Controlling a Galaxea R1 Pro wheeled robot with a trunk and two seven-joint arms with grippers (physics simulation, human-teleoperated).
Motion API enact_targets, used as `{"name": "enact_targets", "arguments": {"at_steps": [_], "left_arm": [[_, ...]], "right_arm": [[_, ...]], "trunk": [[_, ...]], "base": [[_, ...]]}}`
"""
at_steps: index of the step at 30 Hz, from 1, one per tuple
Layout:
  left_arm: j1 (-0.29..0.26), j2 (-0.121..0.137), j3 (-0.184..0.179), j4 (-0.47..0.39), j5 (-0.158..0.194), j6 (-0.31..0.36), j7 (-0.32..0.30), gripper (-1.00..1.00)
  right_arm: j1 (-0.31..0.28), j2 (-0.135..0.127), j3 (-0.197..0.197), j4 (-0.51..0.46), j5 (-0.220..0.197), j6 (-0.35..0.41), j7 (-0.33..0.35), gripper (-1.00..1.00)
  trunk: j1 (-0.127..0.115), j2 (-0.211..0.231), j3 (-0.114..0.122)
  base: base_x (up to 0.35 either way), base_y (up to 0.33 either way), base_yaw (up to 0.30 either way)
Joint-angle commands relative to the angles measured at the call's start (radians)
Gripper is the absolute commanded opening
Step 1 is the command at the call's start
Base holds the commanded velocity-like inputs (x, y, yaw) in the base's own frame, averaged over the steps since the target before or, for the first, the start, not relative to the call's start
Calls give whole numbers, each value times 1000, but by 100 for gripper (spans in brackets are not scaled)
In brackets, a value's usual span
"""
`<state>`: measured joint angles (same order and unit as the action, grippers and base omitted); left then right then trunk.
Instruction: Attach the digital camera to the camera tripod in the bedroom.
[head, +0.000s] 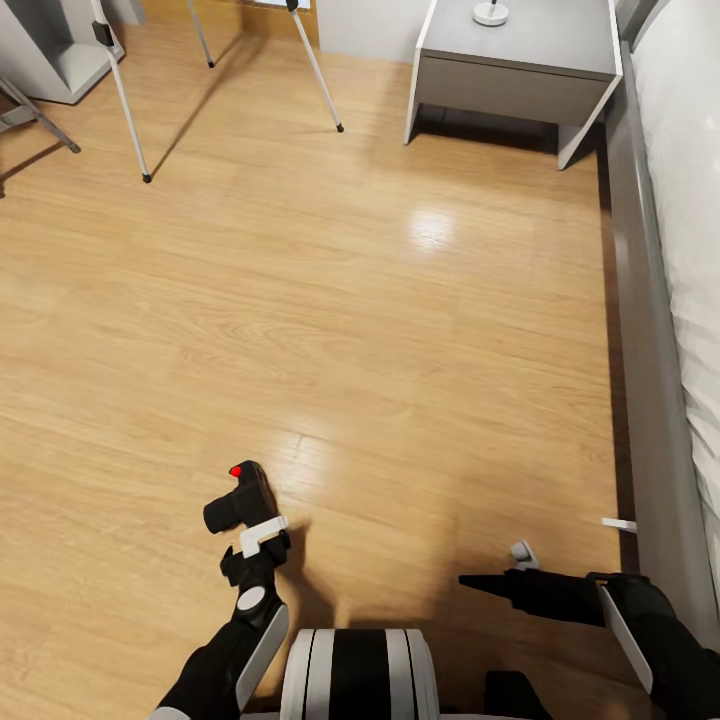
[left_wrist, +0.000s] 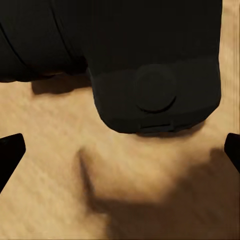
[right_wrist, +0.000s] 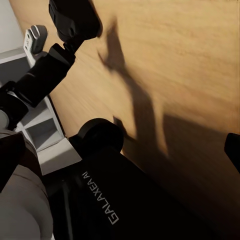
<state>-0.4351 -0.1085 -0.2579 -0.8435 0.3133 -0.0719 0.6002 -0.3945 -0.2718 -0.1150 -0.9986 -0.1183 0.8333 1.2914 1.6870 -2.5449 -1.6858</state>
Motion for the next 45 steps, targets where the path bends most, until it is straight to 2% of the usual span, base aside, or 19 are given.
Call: {"name": "enact_targets", "arguments": {"at_steps": [1, 12, 26, 45], "left_arm": [[-1, 0, -4, -6, 10, -7, 5, 100], [-1, 1, -5, -24, 9, -1, 6, 100], [-1, 1, -3, -21, 9, 0, 4, 100], [-1, 1, -3, -15, 9, 0, 4, 100]], "right_arm": [[0, -1, 0, -1, -3, 7, 1, 100], [0, -9, 0, -7, -1, 23, 1, 100], [0, -12, 0, -13, 17, 93, -5, 100], [0, -9, 0, -13, 16, 92, -4, 100]], "trunk": [[0, 0, 0], [0, 0, 0], [0, 0, 0], [0, 0, 0]], "base": [[0, 0, 0], [0, 0, 0], [0, 0, -52], [0, 0, -10]]}}
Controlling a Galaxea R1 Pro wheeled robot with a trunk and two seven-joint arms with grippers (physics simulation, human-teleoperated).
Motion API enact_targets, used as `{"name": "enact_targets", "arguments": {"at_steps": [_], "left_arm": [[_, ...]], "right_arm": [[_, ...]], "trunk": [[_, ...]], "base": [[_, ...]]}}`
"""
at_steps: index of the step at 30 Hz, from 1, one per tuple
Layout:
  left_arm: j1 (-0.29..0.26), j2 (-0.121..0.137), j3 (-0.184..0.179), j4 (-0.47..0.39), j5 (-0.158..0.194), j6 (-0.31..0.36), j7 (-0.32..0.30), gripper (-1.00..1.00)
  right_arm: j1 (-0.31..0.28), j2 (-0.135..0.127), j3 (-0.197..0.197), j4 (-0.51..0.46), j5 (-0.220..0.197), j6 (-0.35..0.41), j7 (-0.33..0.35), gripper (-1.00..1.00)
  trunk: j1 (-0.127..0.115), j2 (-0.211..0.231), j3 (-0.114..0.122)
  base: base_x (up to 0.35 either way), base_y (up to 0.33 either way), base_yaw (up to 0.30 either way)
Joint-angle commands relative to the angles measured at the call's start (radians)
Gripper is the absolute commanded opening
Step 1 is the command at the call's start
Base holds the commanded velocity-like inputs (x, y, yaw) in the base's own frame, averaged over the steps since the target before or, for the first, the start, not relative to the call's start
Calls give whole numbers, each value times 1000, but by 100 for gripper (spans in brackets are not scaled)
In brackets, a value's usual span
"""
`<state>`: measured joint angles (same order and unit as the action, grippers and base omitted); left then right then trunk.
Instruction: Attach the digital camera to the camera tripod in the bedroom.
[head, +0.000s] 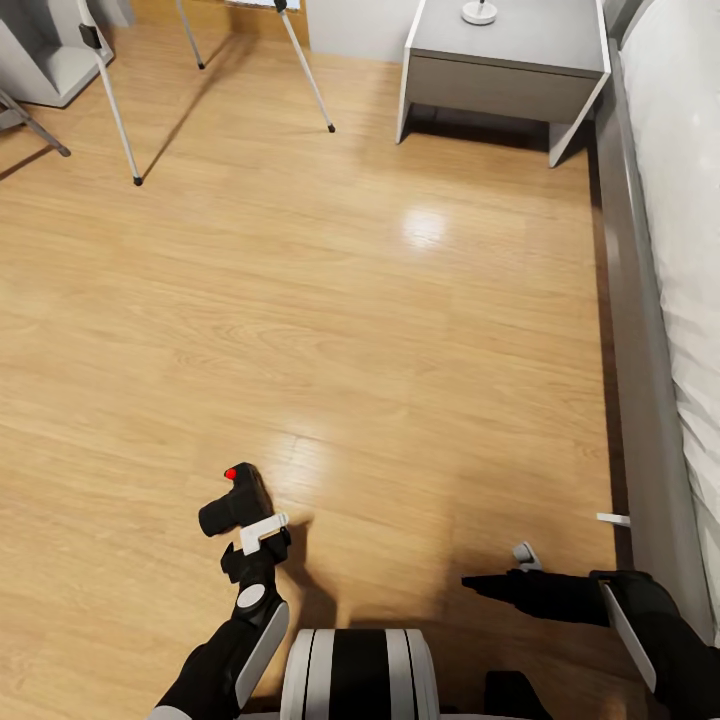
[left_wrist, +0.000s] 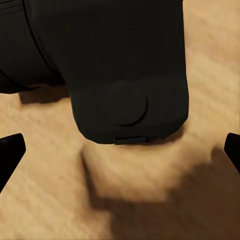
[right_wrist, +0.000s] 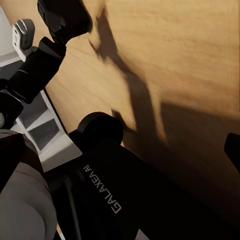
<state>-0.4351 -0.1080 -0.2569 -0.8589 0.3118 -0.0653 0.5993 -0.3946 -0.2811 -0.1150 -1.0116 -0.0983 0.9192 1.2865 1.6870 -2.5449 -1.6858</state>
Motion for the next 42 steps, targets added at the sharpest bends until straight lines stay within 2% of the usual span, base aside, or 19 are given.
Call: {"name": "enact_targets", "arguments": {"at_steps": [1, 17, 25, 30, 32, 42], "left_arm": [[-1, 1, -4, 0, 10, -7, 5, 100], [-1, 1, -4, 1, 10, -7, 5, 100], [-1, 1, -4, 1, 10, -7, 5, 100], [-1, 1, -5, -1, 10, -7, 5, 100], [-1, 1, -5, -2, 10, -7, 5, 100], [-1, 1, -6, -5, 10, -7, 7, 100]], "right_arm": [[0, 0, 0, 0, -4, 6, 0, 100], [-1, 1, 0, 1, -6, 10, 1, 100], [-1, 11, -2, -5, -6, 3, 1, 100], [-1, 18, -1, -66, -8, 7, 1, 100], [-1, 26, -2, -105, -10, 9, 1, 100], [-1, 98, -16, -307, -16, 12, 1, 100]], "trunk": [[0, 0, 0], [0, 0, 0], [0, 0, 0], [0, 0, 0], [0, 0, 0], [0, 0, 0]], "base": [[0, 0, 0], [0, 0, 0], [0, 0, 0], [0, 0, 0], [0, 0, 0], [0, 0, 0]]}}
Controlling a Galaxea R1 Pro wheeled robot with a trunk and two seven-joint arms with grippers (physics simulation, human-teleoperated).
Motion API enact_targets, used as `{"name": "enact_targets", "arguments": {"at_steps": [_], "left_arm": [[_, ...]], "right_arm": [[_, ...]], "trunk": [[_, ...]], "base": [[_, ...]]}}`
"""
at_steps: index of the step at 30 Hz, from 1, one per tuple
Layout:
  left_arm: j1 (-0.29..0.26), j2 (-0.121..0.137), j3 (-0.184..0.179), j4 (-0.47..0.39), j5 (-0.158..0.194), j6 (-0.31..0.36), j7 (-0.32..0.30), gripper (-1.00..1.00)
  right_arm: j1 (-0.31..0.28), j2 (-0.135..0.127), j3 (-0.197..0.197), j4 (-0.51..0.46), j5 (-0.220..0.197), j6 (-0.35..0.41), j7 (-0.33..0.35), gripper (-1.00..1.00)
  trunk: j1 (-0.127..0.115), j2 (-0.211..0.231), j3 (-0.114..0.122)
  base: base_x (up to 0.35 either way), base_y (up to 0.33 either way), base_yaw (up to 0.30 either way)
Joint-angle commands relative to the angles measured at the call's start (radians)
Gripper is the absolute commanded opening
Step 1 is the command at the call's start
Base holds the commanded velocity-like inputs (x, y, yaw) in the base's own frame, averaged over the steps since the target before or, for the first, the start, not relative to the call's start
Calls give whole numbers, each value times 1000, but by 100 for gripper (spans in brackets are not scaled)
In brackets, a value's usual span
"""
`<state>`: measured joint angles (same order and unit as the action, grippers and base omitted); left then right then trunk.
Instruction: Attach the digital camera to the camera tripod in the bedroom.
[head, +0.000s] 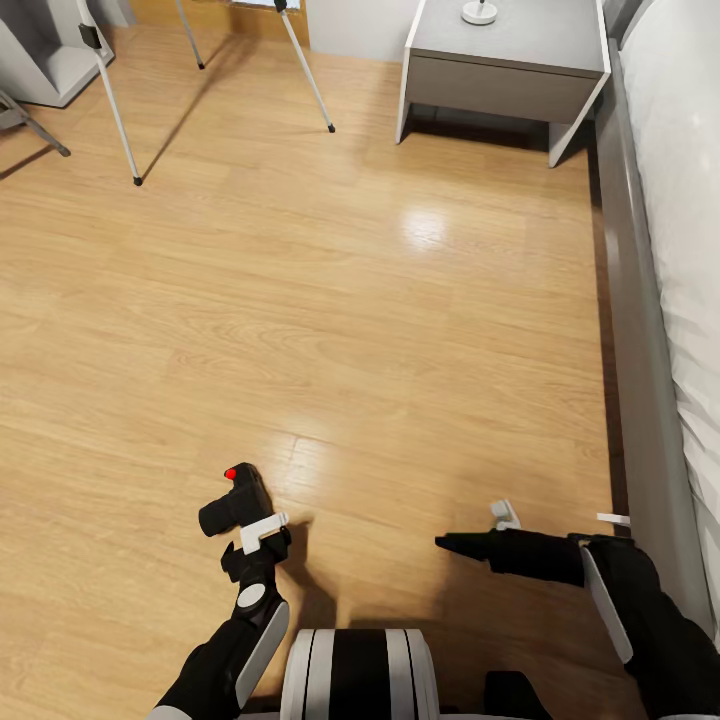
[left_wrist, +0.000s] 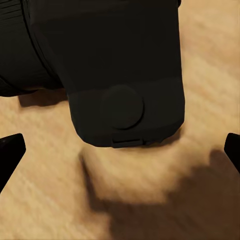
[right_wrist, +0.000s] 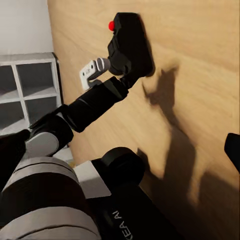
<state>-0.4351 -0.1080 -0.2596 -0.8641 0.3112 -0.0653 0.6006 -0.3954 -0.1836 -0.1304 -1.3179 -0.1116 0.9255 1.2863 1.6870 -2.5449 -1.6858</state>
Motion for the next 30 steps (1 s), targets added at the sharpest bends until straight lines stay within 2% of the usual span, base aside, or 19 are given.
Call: {"name": "enact_targets", "arguments": {"at_steps": [1, 7, 9, 10, 11, 18, 20, 24, 30], "left_arm": [[-1, 1, -4, 0, 11, -7, 5, 100], [-1, 1, -3, 0, 11, -7, 5, 100], [-1, 1, -3, 1, 11, -7, 5, 100], [-1, 1, -3, 3, 11, -7, 5, 100], [-1, 1, -3, 3, 11, -7, 5, 100], [-1, 1, -3, 4, 11, -7, 5, 100], [-1, -3, 9, -8, 20, -6, 17, 100], [-1, 1, 31, -30, 17, -6, 38, 100], [-1, 6, 11, -11, 13, -5, 15, 100]], "right_arm": [[0, 13, -7, -19, 0, 3, 0, 100], [0, 42, -19, -43, 5, -4, -34, 100], [0, 48, -20, -47, 6, -7, -75, 100], [1, 58, -18, -48, 8, -15, -148, 100], [1, 67, -16, -48, 8, -22, -188, 100], [1, 128, -12, -46, 9, -57, -329, 100], [2, 138, -12, -46, 11, -57, -340, 100], [3, 135, -12, -45, 11, -57, -359, 100], [4, 128, -13, -44, 13, -55, -334, 100]], "trunk": [[0, 0, 0], [0, 0, 0], [0, 0, 0], [0, 0, 0], [0, 0, 0], [0, 0, 0], [0, 0, 0], [0, 0, 0], [0, 0, 0]], "base": [[0, 0, 0], [0, 0, 0], [0, 0, 0], [0, 0, 0], [0, 0, 0], [0, 0, 0], [0, 0, 0], [0, 0, 0], [0, 0, 0]]}}
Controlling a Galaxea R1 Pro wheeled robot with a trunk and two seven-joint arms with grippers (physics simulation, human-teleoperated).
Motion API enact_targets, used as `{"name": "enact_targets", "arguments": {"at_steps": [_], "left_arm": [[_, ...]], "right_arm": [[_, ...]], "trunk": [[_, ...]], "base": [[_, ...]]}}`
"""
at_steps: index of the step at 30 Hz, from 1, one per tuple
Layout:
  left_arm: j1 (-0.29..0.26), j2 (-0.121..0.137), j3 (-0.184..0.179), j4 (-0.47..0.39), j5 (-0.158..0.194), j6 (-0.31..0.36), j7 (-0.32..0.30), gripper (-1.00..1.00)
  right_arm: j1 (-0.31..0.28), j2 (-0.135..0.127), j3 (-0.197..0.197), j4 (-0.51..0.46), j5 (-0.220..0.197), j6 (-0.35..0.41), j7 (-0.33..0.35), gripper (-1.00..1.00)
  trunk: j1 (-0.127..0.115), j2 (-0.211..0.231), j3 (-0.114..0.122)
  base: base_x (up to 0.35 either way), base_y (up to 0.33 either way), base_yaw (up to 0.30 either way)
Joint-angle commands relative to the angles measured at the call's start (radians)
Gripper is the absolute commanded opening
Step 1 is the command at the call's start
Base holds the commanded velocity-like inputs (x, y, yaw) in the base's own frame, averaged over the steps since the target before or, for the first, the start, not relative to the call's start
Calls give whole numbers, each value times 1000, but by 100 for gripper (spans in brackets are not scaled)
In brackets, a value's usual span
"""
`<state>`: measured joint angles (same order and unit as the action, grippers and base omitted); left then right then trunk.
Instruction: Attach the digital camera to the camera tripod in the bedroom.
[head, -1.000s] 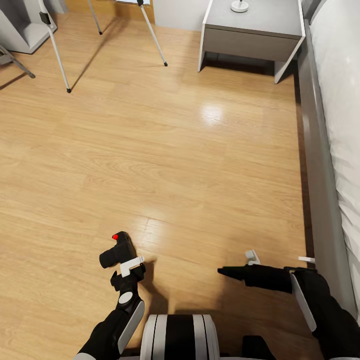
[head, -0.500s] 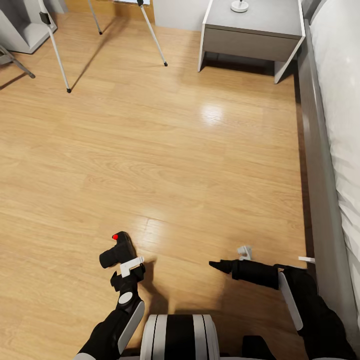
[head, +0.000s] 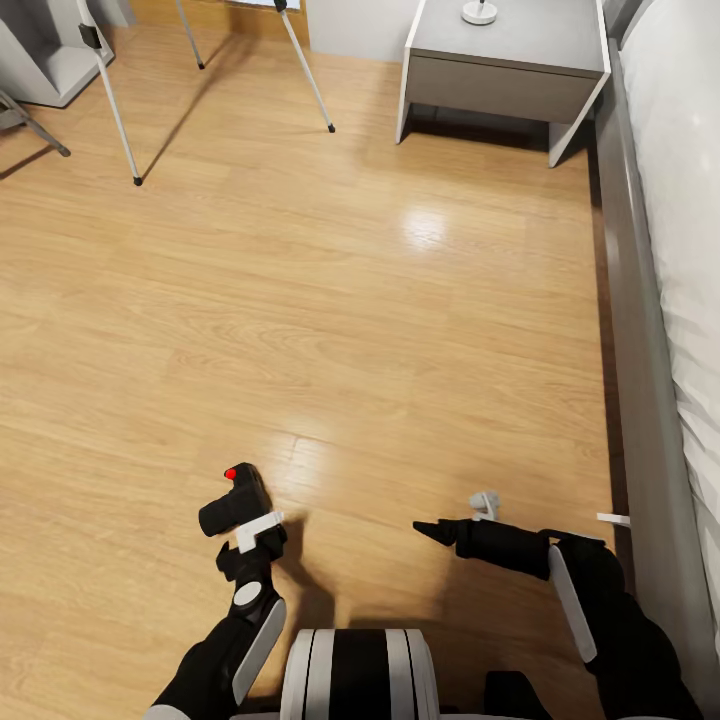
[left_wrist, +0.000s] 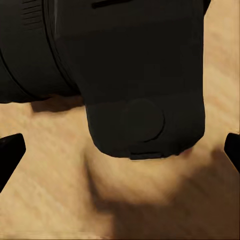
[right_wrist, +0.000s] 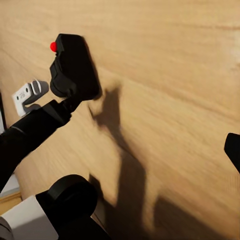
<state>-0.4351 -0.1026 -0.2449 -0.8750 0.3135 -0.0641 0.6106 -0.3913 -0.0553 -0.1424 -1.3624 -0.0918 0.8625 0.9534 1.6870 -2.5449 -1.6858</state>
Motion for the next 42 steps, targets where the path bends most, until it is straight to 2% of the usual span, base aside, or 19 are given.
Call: {"name": "enact_targets", "arguments": {"at_steps": [1, 17, 42], "left_arm": [[-1, 1, -7, 6, 10, -6, 1, 100], [-1, 2, -16, 17, 8, -6, -3, 100], [-1, 1, -8, 17, 14, -2, -2, 100]], "right_arm": [[0, -2, 0, 0, -6, 8, 2, 100], [0, -4, 0, 0, -3, 8, 5, 100], [0, -6, 0, 0, -3, 9, 5, 100]], "trunk": [[0, 0, 0], [0, 0, 0], [0, 0, 0]], "base": [[0, 0, 0], [0, 0, 0], [43, 0, 0]]}}
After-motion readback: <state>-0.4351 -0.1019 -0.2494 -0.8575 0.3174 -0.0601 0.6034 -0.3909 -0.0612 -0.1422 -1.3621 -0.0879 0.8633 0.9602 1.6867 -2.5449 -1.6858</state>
